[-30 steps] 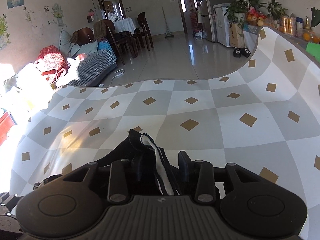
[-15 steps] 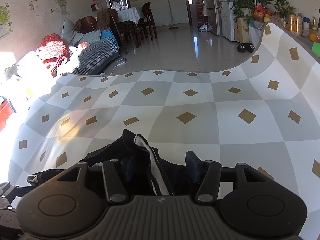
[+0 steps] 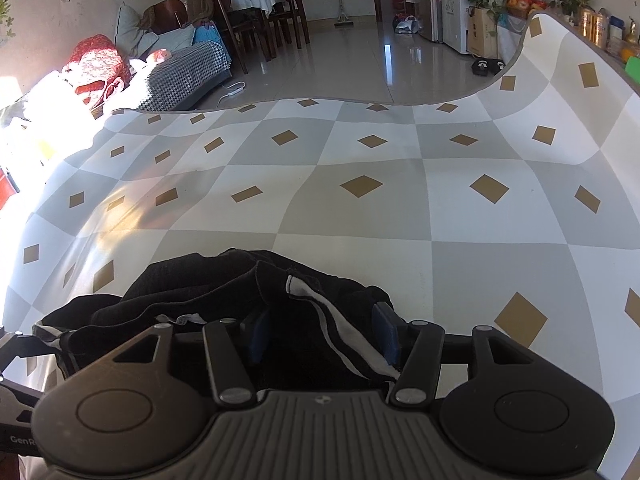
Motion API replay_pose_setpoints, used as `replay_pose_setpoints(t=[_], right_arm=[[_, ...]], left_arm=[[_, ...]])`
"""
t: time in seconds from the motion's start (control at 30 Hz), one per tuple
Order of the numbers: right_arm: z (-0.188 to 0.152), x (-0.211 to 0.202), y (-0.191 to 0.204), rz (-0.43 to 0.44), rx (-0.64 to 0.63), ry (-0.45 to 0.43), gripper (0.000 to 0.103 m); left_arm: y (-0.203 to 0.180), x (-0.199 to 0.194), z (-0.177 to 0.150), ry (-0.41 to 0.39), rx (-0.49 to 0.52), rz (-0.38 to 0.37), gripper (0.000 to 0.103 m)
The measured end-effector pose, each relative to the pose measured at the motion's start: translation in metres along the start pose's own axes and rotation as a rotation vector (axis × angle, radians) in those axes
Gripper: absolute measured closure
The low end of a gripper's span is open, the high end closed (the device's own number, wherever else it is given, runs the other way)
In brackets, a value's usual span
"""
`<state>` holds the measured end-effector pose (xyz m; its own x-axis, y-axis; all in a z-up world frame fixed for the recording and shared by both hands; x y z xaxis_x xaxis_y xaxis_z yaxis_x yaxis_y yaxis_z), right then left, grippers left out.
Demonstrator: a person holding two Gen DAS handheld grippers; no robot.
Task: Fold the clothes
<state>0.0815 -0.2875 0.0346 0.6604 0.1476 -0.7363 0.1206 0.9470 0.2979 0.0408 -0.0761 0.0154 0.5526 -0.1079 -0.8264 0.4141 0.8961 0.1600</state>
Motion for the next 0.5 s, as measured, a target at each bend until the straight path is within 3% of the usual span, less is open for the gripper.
replay_pose_setpoints(t=[0.27,0.5], right_arm=[[-0.016,0.018,-0.008,-0.031,-0.004,0.076,0.049],[-0.023,0.029,-0.009,-0.046,-0.031,0.093,0.049]], left_arm=[[-0.007,0.004,0.002,0.002,0.01,-0.011,0.0],[-0.012,0.008,0.003,0.008,0.019,-0.018,0.0]])
Point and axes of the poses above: each gripper's, at about its wrist camera, not at the fingertips, and x roughly the way its jaws point, y to its left, z to its top, the point moved 6 cm from there along x, roughly the way its jaws point, and after that the axes turned 15 degrees about x, right-handed, at the moved point
